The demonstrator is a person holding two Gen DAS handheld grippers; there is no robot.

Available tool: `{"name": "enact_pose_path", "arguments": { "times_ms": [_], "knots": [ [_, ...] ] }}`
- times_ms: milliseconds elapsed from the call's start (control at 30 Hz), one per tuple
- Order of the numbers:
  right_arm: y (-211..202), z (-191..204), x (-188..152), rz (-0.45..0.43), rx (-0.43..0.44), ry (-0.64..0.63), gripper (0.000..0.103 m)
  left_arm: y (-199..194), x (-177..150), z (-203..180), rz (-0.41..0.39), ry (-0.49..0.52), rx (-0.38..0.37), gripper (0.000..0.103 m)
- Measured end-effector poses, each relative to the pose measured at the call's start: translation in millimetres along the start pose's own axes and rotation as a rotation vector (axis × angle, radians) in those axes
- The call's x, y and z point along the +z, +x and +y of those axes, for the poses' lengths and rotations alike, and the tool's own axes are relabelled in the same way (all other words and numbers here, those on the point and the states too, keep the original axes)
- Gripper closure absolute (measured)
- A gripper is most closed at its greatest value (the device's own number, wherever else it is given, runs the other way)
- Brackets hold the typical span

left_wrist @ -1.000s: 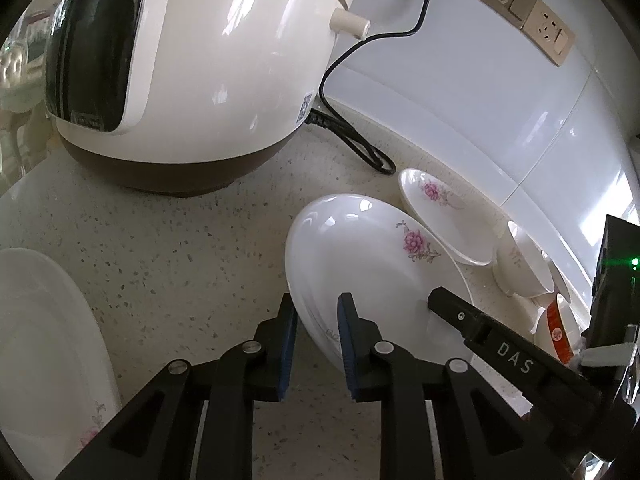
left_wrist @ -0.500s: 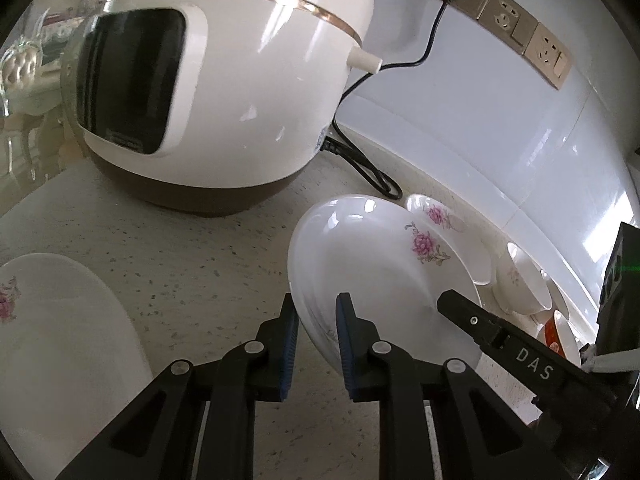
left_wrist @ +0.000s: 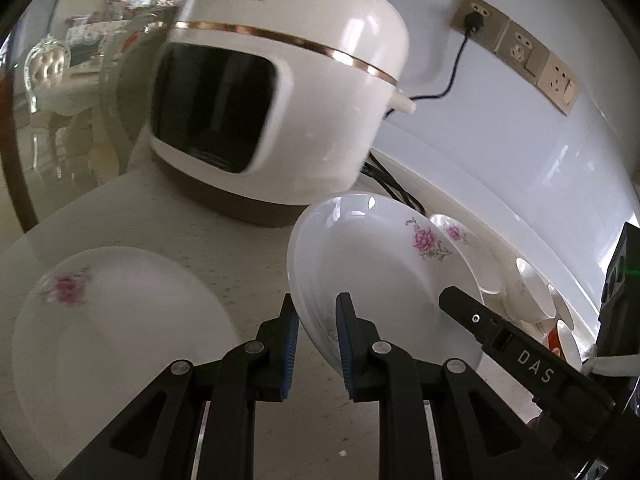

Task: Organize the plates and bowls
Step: 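Carry the flowered plate with both grippers over the placed plate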

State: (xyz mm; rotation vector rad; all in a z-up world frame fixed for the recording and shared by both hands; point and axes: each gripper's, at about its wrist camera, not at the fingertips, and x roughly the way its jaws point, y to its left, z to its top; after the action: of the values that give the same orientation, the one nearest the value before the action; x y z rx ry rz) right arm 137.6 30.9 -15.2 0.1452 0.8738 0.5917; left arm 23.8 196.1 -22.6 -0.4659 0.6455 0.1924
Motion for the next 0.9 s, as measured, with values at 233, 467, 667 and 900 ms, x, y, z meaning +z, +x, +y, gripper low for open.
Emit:
{"name": "enact_pose_path", "arguments": {
  "times_ms": [233,467,667,900],
  "knots": [
    [3,29,-9,0.022,0.050,-0.083,0.075,-26,-3,24,-0.034,-0.037,0.049,0.084],
    [6,57,-20,0.040,0.091,-0.173,0.075,-44,-9,44,-0.052,-0.057,0.102,0.084],
    [9,76,-29,0.054,0.121,-0.239,0.075,-49,-11,55,-0.057,-0.080,0.143,0.084],
    [16,90,-35,0.071,0.144,-0.295,0.075,-60,-16,66,-0.059,-0.101,0.191,0.084]
  ]
}}
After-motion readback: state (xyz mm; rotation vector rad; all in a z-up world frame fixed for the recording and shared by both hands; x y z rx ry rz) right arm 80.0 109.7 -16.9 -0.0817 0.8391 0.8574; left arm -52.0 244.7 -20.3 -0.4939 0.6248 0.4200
